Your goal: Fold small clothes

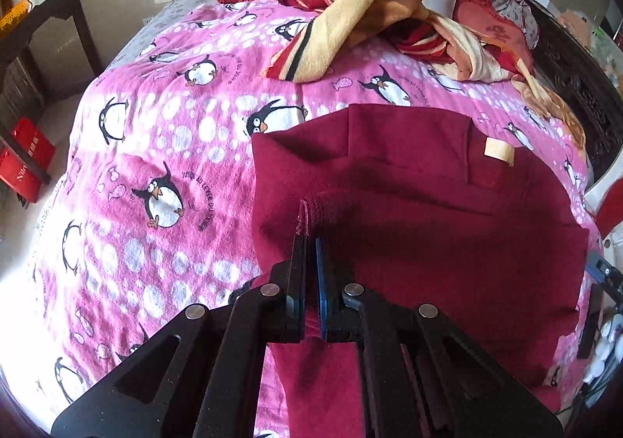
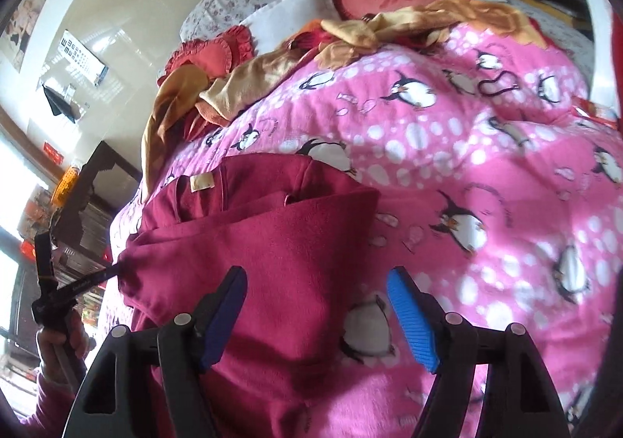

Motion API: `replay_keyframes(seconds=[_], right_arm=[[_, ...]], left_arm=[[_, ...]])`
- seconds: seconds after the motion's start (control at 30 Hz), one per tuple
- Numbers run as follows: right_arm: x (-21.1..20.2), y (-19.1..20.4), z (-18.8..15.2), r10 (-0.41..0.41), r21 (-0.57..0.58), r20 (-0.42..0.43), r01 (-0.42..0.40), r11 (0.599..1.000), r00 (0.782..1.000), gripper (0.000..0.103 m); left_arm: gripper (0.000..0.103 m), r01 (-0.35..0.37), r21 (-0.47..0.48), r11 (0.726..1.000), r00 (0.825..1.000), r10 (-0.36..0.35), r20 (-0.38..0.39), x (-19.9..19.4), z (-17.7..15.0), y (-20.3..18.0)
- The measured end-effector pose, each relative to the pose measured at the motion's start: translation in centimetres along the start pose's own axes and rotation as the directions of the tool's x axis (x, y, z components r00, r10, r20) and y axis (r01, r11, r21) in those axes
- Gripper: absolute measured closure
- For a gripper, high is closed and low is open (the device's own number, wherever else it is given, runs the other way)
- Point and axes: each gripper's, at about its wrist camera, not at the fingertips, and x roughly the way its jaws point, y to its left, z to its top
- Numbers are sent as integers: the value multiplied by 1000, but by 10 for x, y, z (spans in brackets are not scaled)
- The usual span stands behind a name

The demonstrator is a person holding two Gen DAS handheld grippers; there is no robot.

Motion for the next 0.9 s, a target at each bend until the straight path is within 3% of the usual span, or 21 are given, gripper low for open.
replay_keyframes(seconds=[0.07,0.1,0.13,0.2,0.3,0.4,0.47,0.5,0.57,0.67,0.77,0.83,0.9], right_arm=[[17,1,6,-15,-17,-16,15,1000,1000,51],[25,4,9,-14,-44,-24,12,999,1000,79],[28,7,12,-37,-69,-20,36,997,999,87],[25,13,18,-73,-120,21,75,990,997,93],[21,15,23,-149,-161,98,164,973,984,94],[43,-2,19,-187,-119,42,190,974,982,94],[30,-9,17,-164,-63,56,168,984,985,85],[23,-10,16,-167,-37,57,169,985,984,71],[4,-8,12,-178,-13,60,179,984,982,67],[-13,17,-6,-96,-92,23,97,991,995,67],[-7,39,-28,-86,-189,-36,78,979,996,67],[7,49,-42,-149,-260,-72,125,957,986,67],[23,49,-54,-276,-329,-62,241,913,959,67]], left_arm=[[100,5,1,1000,1000,-5,-4,1,1,-2],[100,14,2,1000,1000,-14,-2,-1,2,-2],[100,21,3,1000,1000,-21,2,-1,2,-3],[100,33,5,999,999,-33,9,0,4,-4],[100,14,14,1000,1000,-14,-20,13,1,-11],[100,-6,25,1000,999,7,-49,27,-5,-14],[100,6,20,1000,999,-5,-41,26,-6,-11],[100,11,17,1000,999,-10,-36,24,-7,-10],[99,18,13,1000,999,-18,-38,22,-7,-9],[98,16,8,1000,999,-16,-35,20,-8,-10],[97,11,9,1000,1000,-10,-30,18,-12,-13],[97,1,17,1000,1000,-1,-27,16,-16,-14],[97,-2,27,1000,1000,3,-25,12,-20,-15]])
